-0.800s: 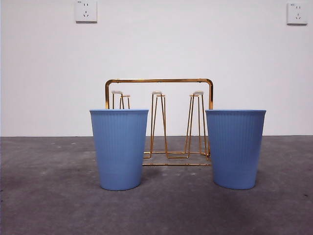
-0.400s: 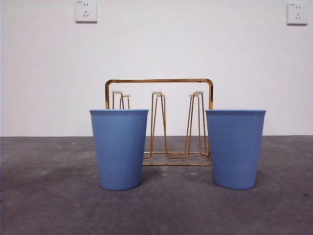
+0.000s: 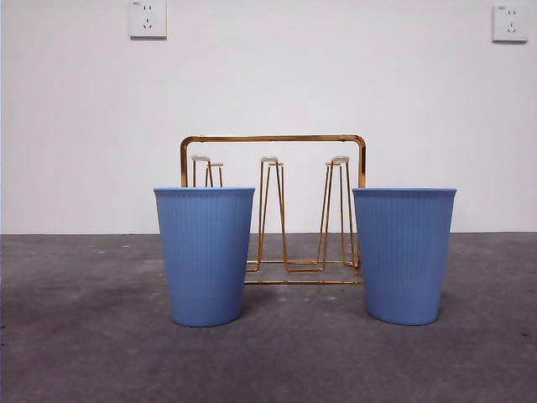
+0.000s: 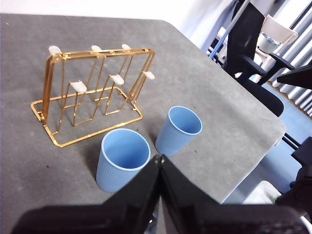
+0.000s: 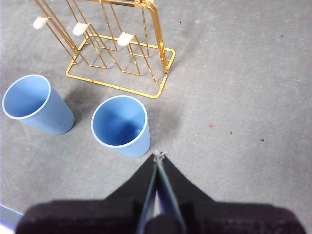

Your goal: Pick up cup 1,put cup 1 in the cup rack,pick up cup 2,put cup 2 in the cup rack

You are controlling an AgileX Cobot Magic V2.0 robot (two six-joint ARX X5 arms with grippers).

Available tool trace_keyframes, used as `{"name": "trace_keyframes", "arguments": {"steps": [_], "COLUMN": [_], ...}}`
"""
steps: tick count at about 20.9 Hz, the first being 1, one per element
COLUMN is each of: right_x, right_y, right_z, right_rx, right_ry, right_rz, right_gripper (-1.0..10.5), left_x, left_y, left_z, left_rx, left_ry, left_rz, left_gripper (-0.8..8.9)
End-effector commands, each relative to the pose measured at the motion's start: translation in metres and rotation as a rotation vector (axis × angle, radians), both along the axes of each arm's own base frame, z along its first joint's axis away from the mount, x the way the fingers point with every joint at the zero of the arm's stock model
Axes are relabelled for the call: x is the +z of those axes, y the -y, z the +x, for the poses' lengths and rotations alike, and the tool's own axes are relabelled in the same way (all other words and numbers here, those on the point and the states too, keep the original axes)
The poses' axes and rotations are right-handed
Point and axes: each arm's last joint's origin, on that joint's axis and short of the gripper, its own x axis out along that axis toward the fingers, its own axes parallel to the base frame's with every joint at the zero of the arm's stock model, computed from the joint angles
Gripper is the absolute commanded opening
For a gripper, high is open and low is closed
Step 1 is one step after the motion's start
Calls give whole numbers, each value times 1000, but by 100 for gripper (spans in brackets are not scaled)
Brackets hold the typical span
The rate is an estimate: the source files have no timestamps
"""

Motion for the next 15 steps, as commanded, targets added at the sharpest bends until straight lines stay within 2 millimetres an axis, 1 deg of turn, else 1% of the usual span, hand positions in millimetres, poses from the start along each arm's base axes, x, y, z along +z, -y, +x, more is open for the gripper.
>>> {"name": "trace_keyframes", "arguments": {"steps": [1, 3, 4, 5, 6, 7, 8, 9, 10, 13, 15], "right_x": [2, 1, 1, 1, 1, 1, 1, 1, 0, -2, -6], "right_y": [0, 0, 0, 0, 0, 0, 0, 0, -1, -3, -4], "right_z": [-1, -1, -1, -1, -1, 0, 0, 2, 3, 11, 22], "right_rx": [11, 11, 11, 11, 11, 11, 9, 5, 4, 24, 23], "right_ry": [11, 8, 8, 8, 8, 8, 7, 0, -5, -40, -77], "right_rz": [-4, -4, -4, -4, -4, -4, -2, 2, 2, 33, 51], "right_gripper": [1, 2, 9, 42, 97, 235, 351, 491, 574, 581, 580], "left_x": [0, -1, -1, -1, -1, -1, 0, 0, -1, 0, 1], "left_y": [1, 1, 2, 2, 2, 2, 2, 3, 4, 7, 9], "left_z": [2, 4, 4, 5, 5, 7, 8, 8, 9, 11, 13], "left_rx": [-18, -25, -32, -44, -49, -55, -63, -75, -99, -151, -191], "left_ry": [5, -2, -5, -8, -11, -16, -18, -21, -27, -33, -26], "left_rz": [10, 9, 5, -2, -5, -9, -13, -18, -29, -49, -69], "left_gripper": [-4, 5, 27, 99, 199, 457, 652, 722, 721, 721, 721]}}
